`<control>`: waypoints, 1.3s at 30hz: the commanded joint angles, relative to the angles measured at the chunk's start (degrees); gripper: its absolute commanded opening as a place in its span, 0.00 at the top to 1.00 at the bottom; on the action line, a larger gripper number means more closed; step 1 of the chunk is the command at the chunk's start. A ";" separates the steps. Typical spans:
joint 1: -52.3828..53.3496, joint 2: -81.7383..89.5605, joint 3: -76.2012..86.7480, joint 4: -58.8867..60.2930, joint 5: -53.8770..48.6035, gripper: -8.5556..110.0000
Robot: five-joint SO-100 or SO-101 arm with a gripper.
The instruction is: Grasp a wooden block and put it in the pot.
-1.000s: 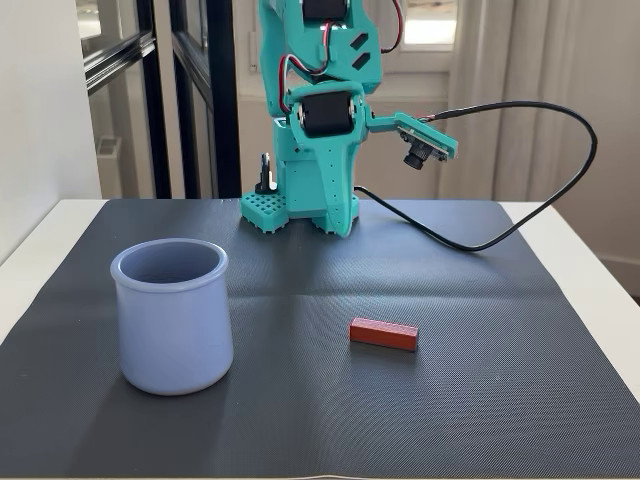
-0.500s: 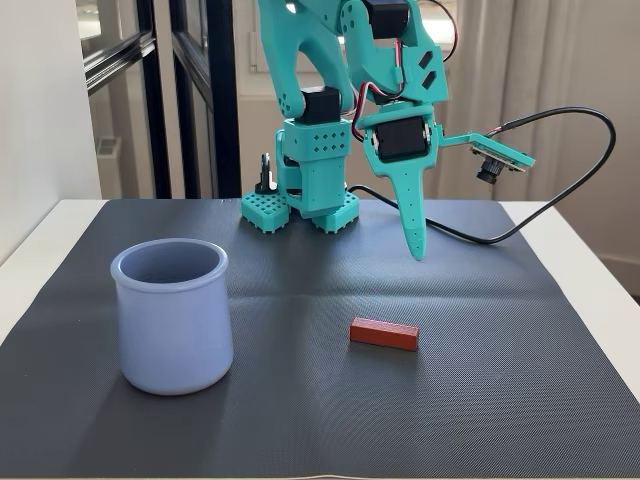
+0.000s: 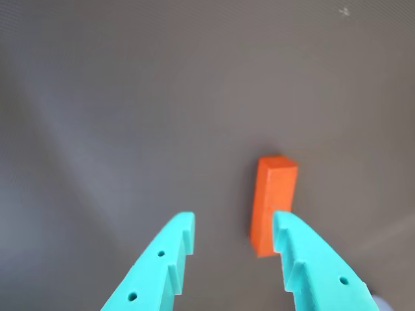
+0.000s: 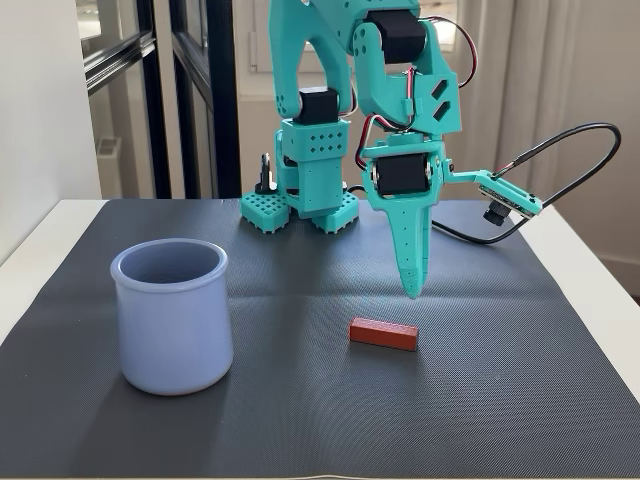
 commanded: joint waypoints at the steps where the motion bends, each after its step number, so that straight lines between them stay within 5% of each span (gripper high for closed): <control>1: 3.16 -1.58 -3.52 -0.44 -0.62 0.81; 29: 8.26 -9.49 -3.69 -4.39 -1.67 0.81; 39: 8.26 -9.49 -3.69 -4.31 -1.67 0.90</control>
